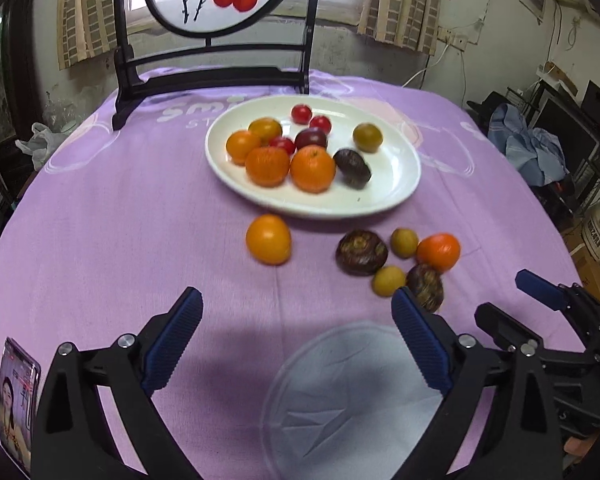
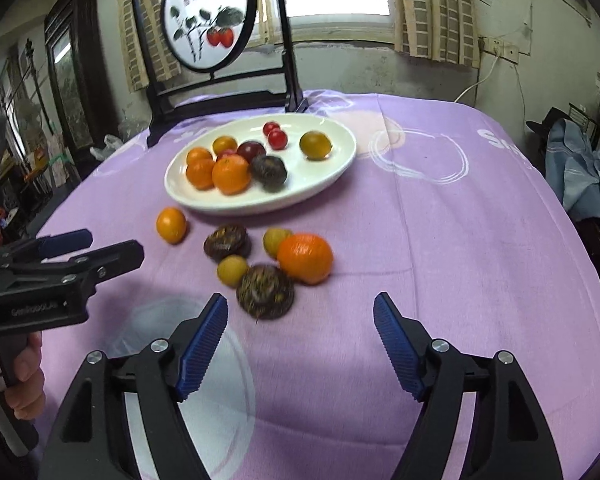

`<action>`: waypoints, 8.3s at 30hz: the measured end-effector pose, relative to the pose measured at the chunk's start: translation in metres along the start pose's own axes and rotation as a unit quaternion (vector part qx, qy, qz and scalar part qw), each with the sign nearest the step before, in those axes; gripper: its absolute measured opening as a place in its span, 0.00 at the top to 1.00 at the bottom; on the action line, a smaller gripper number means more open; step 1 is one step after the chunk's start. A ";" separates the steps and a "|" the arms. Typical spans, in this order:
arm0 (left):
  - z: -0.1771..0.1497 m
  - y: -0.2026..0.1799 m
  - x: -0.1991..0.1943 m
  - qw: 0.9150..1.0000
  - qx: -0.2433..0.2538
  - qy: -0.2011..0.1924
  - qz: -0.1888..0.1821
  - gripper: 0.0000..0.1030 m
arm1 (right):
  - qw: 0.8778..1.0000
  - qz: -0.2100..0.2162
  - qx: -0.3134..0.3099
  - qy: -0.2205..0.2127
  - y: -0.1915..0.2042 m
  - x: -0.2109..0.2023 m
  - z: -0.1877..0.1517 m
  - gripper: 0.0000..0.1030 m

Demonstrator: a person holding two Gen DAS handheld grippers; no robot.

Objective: Organize fruits
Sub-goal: 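Grasp another dark brown fruit with the right tool while the left tool grasps a tangerine, then lower both fruits onto the white plate and open both tools, then grasp a yellow-green plum with the right tool while the left tool grasps a dark brown fruit, then place both fruits on the white plate and open both tools, then grasp the tangerine with the right tool while the left tool grasps a yellow-green plum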

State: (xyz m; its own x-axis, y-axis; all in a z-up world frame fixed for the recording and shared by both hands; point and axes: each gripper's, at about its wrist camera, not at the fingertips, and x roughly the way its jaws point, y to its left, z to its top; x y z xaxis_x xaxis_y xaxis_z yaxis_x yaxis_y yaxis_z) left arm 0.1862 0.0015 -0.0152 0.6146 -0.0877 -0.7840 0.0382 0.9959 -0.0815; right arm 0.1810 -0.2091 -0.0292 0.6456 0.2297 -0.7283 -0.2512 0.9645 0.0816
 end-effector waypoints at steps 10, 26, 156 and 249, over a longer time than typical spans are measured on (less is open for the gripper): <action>-0.009 0.018 0.019 1.000 -0.006 0.024 -0.010 0.10 | 0.999 -0.010 -0.032 0.040 0.024 0.025 -0.014 0.26; -0.006 0.033 0.037 0.998 -0.029 0.048 -0.008 0.10 | 0.997 -0.006 0.015 0.073 0.024 0.052 -0.005 0.59; 0.010 0.022 0.043 0.999 -0.031 0.026 -0.020 0.14 | 0.998 0.019 0.013 0.052 0.014 0.040 0.005 0.72; 0.008 -0.013 -0.012 1.000 -0.014 -0.002 -0.013 0.10 | 0.999 -0.031 0.024 0.006 -0.045 0.037 0.043 0.40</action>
State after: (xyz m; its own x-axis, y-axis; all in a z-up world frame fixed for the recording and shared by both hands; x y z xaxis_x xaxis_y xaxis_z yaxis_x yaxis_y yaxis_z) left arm 0.1846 -0.0100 0.0000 0.6164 -0.1125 -0.7794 0.0323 0.9925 -0.1178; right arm 0.2473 -0.2388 -0.0303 0.6499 0.1678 -0.7412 -0.1756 0.9821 0.0684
